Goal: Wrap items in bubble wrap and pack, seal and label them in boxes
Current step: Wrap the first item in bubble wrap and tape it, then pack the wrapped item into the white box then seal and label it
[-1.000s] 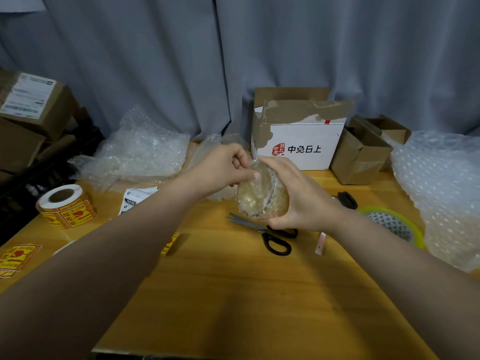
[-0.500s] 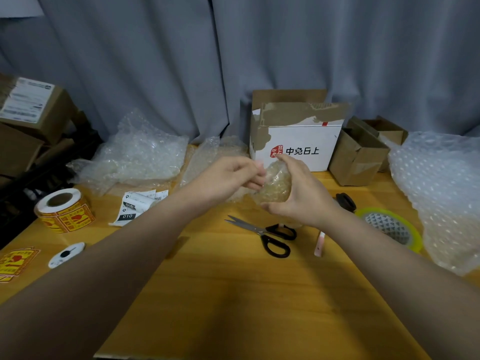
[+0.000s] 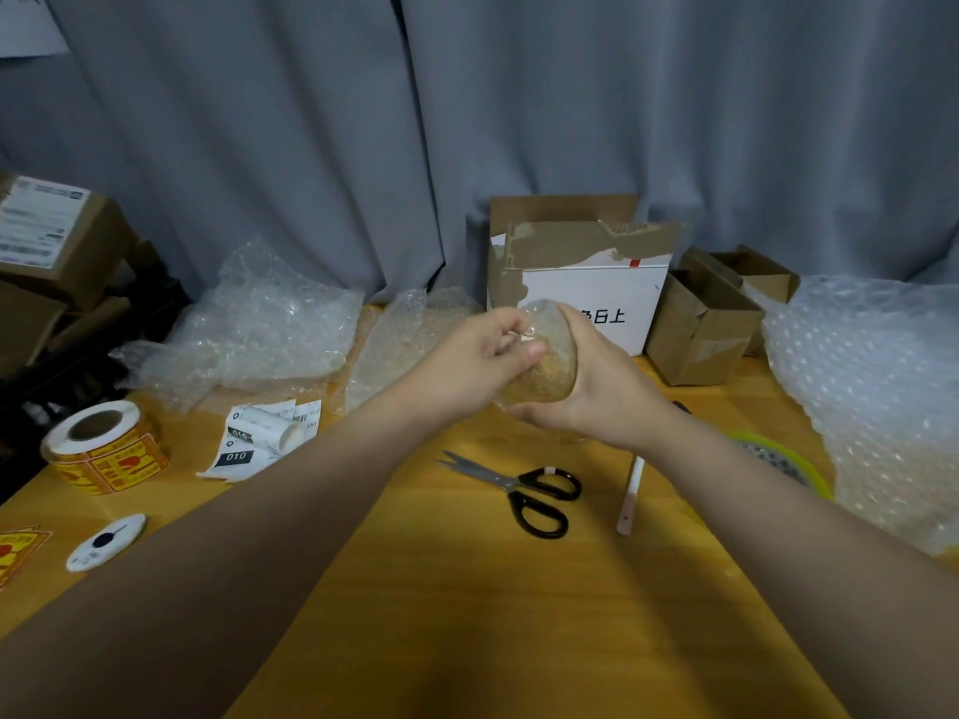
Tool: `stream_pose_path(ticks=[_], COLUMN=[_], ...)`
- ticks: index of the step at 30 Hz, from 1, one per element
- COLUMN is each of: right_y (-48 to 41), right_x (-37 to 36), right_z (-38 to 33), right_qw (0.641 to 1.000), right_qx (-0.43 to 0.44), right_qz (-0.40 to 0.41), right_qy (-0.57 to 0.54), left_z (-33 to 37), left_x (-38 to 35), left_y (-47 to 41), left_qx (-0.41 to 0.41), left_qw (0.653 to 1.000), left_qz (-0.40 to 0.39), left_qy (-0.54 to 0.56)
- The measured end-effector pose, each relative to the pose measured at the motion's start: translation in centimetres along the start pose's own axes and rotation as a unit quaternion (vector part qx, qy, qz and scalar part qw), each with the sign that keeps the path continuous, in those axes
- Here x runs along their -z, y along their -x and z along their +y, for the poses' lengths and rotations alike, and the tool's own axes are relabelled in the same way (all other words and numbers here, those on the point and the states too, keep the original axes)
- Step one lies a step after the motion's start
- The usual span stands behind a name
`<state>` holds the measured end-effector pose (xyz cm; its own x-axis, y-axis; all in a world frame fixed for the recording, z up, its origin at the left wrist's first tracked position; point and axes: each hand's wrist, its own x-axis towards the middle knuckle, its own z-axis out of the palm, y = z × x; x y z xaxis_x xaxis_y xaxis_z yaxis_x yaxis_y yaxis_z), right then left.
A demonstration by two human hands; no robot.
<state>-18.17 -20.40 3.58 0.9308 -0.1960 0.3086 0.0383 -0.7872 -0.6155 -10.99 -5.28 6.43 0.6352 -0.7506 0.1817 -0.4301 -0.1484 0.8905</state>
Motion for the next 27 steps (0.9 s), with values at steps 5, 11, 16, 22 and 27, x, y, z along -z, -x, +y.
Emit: stream_pose_path(ticks=[5, 11, 16, 22, 27], right_y=[-2.4, -3.3, -3.7, -3.9, -4.8], right_x=[1.0, 3.2, 5.2, 9.1, 11.0], right_z=[2.7, 7.2, 7.9, 5.4, 2.8], right_qw=[0.996, 0.976, 0.957, 0.934, 0.906], right_qx=[-0.038, -0.144, -0.129, -0.058, -0.051], right_qz=[0.057, 0.153, 0.238, 0.322, 0.328], right_qy=[0.063, -0.053, -0.102, -0.146, -0.262], left_z=[1.0, 1.6, 0.6, 0.4, 0.3], left_x=[0.3, 2.8, 2.5, 0.3, -0.6], left_y=[-5.4, -13.5, -18.0, -15.4, -11.3], left_qx=[-0.012, -0.074, -0.028, -0.174, -0.205], left_qw=[0.975, 0.920, 0.927, 0.829, 0.815], left_qz=[-0.021, 0.158, 0.032, -0.026, -0.087], left_qy=[-0.222, -0.351, -0.374, -0.531, -0.535])
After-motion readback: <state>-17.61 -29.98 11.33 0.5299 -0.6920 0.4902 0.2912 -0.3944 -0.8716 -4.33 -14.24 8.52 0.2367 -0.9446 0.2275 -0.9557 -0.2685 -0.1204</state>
